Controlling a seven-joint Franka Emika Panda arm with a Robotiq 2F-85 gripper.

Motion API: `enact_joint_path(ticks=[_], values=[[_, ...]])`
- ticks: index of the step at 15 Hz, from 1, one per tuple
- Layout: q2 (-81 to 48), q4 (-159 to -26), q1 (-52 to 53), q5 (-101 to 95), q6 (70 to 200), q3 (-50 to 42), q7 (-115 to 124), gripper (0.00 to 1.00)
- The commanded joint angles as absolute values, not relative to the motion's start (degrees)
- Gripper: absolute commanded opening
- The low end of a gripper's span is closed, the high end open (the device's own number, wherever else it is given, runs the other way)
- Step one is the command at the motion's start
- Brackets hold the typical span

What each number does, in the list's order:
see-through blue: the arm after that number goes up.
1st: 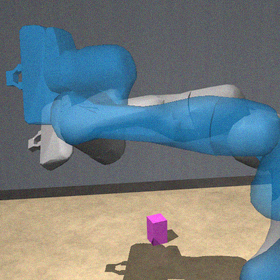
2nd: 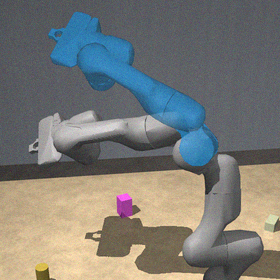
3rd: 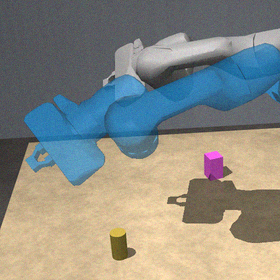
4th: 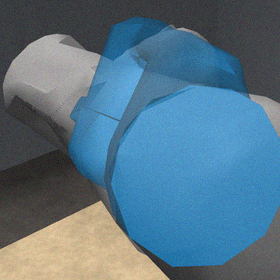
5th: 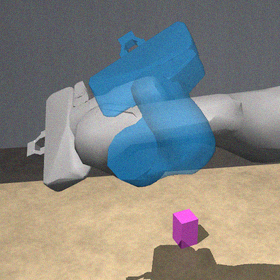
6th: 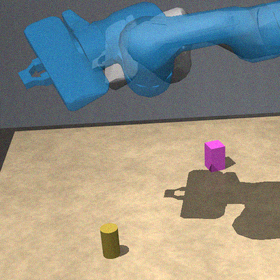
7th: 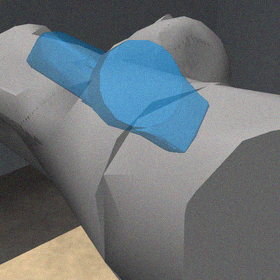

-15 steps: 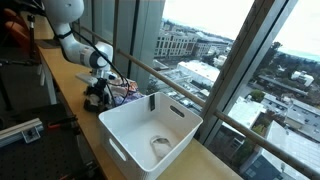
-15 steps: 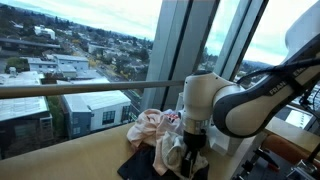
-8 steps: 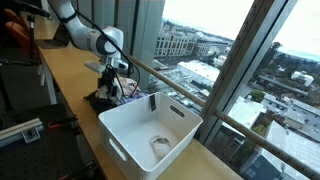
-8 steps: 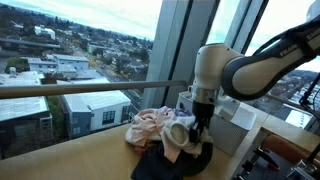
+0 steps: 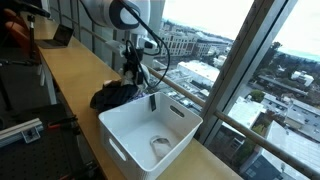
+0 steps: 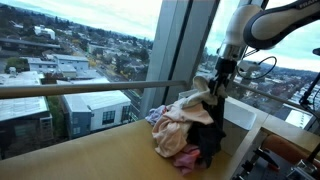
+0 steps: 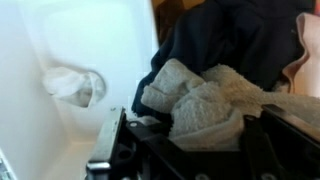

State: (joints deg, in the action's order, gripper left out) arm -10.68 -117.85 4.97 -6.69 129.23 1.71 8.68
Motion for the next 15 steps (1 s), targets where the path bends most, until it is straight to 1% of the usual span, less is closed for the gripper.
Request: enact_joint_path(ticks=[1,5,8,12,15], values=[[-3.97,-115.09,1.62,-4.38,124.54,0.14,4.83,0.00],[1.11,-108.95,-0.81,-3.78,119.70,-1.09,2.54,0.00],[3.41,-101.68,-1.96,-3.79,114.88,-1.87,1.57,0.00],[2.71,-87.91,-3.25,-3.81,106.33,-3.17,-0.10,0.00],[0.91,-84.15,-3.65,-3.67,104.62,-3.73,-0.63,0.00]])
